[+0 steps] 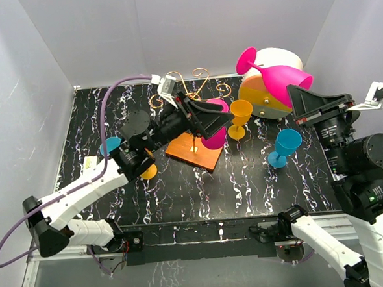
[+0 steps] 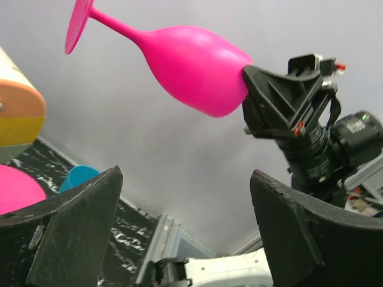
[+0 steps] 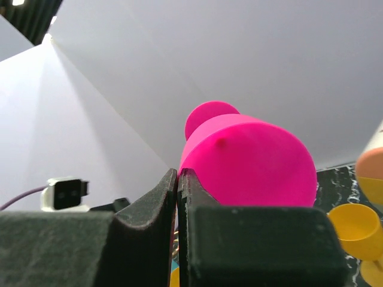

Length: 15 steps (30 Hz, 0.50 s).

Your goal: Place the wine glass upside down on the wine glass rack

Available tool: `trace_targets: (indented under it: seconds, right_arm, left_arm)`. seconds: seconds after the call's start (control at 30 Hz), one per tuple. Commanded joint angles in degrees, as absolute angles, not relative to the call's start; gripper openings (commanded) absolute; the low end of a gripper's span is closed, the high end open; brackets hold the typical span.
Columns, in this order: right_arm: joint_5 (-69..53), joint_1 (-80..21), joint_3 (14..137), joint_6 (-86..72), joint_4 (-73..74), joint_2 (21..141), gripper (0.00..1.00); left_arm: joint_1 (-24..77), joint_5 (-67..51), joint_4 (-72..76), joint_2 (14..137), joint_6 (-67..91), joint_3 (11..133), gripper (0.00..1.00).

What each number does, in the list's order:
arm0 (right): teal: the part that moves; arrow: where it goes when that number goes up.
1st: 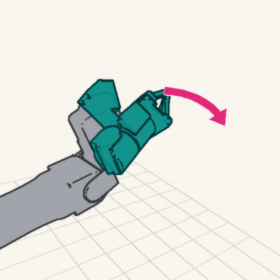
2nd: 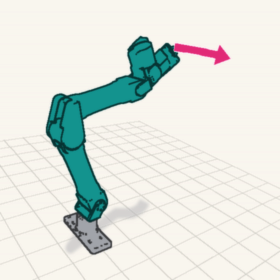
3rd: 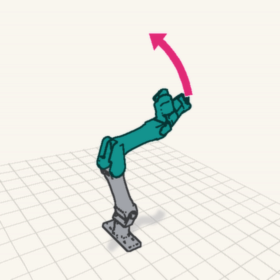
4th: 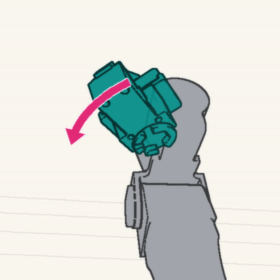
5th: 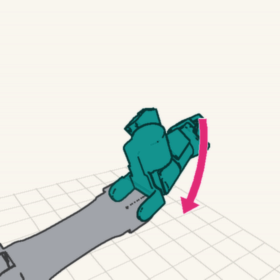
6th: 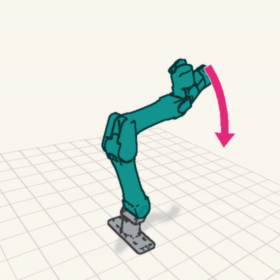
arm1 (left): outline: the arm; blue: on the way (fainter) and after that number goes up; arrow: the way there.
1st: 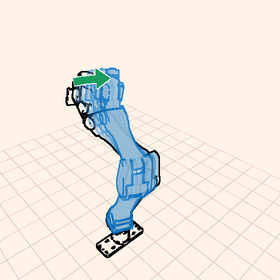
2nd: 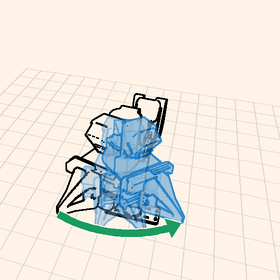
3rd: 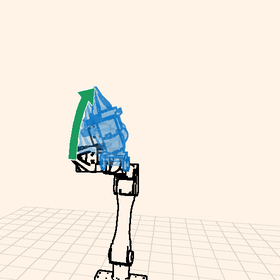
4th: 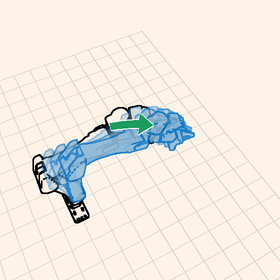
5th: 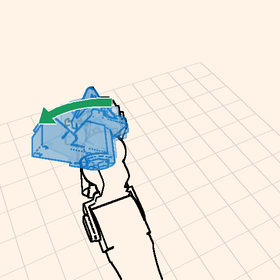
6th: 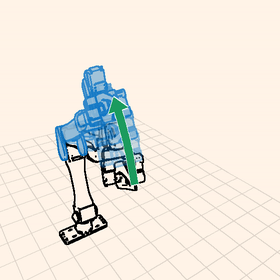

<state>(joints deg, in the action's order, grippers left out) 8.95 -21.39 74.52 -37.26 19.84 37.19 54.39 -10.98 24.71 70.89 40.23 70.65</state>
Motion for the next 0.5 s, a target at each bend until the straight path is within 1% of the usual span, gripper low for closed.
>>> trace_targets:
  seconds: [0.0,0.03,0.1,0.23,0.37,0.47]
  right_arm:
    - [3.60,-21.53,71.81,-40.14,6.40,34.83,0.00]
    - [3.24,-21.46,71.27,-40.77,5.61,34.47,0.00]
    - [2.70,-21.51,70.49,-41.70,5.09,34.00,0.00]
    - [1.22,-21.49,69.15,-42.97,4.06,32.98,0.00]
    - [-0.92,-21.52,67.00,-45.14,2.31,32.03,0.00]
    - [-2.89,-21.52,65.82,-46.62,1.28,31.52,0.00]
  left_arm:
    - [54.56,-8.78,36.85,72.50,52.11,72.07,0.84]
    - [54.71,-8.11,38.91,73.52,52.77,72.22,0.82]
    - [55.19,-5.36,37.84,75.31,53.58,74.22,0.80]
    - [55.52,-0.24,37.27,78.10,54.62,77.60,0.80]
    - [55.72,3.68,40.51,81.39,55.97,79.86,0.80]
    - [56.49,8.58,39.58,82.44,59.16,81.03,0.73]
